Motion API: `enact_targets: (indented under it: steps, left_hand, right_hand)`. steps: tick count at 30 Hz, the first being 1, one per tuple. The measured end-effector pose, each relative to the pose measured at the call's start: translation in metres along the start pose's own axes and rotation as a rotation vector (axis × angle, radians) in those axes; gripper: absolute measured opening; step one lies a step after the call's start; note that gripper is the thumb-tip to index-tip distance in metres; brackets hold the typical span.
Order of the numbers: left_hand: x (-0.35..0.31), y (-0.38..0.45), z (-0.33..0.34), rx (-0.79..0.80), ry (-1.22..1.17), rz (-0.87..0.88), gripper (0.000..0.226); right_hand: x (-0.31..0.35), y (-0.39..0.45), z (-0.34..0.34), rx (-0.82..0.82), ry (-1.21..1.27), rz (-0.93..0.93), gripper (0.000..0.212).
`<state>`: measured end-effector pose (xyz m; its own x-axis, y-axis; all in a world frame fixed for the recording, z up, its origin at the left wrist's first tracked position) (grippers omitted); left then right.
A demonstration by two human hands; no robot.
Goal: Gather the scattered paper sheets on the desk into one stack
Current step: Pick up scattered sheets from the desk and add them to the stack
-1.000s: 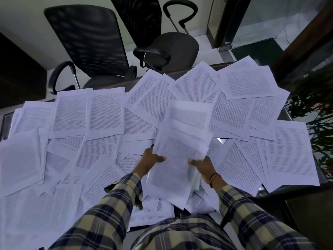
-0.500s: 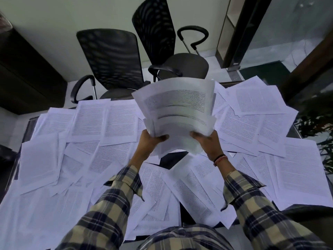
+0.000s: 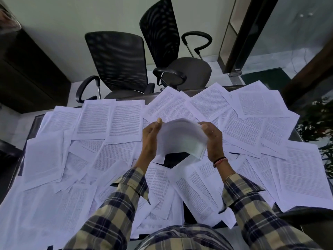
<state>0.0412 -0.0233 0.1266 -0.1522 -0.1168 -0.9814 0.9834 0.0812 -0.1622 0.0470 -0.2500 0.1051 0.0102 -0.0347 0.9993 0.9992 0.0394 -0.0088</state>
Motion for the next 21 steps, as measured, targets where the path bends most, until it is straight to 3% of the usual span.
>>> enact_targets:
  steps: [2, 6, 10, 12, 16, 18, 19, 21]
  left_hand:
    - [-0.006, 0.002, 0.009, -0.047, 0.041, -0.009, 0.052]
    - [-0.009, 0.006, 0.019, -0.045, 0.103, -0.036, 0.052]
    - [-0.002, 0.001, 0.006, 0.092, 0.092, -0.026, 0.026]
    - [0.015, -0.002, -0.005, 0.153, 0.168, -0.1, 0.03]
    - [0.047, -0.007, -0.013, 0.066, 0.373, -0.29, 0.025]
    - [0.045, -0.005, -0.011, 0.012, 0.431, -0.314, 0.016]
    - [0.038, -0.003, -0.012, -0.015, 0.521, -0.289, 0.022]
    - [0.021, 0.003, -0.014, 0.0, 0.693, -0.18, 0.032]
  right_hand:
    - [0.001, 0.003, 0.006, -0.059, 0.031, -0.004, 0.029]
    - [0.002, 0.008, 0.016, -0.162, -0.06, 0.058, 0.022]
    - [0.003, 0.005, 0.007, 0.002, -0.108, 0.073, 0.023]
    - [-0.003, 0.002, 0.001, 0.069, -0.182, 0.114, 0.021]
    - [-0.017, -0.006, -0.002, 0.048, -0.093, 0.187, 0.015]
    - [-0.018, -0.004, 0.0, 0.048, -0.063, 0.228, 0.022]
    - [-0.015, -0.002, -0.001, 0.03, -0.073, 0.236, 0.028]
    - [-0.008, 0.006, -0.008, -0.034, -0.137, 0.175, 0.056]
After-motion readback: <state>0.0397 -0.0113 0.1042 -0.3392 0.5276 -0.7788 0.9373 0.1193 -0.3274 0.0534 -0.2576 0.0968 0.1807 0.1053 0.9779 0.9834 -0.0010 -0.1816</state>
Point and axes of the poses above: each hand's wrist, its own y-axis towards the middle knuckle, its own z-axis out of the palm, x = y × z, the point moved 1 cm from there along y, towards the middle knuckle, and after that the axes turned 8 degrees about x, right-handed, at the moved point
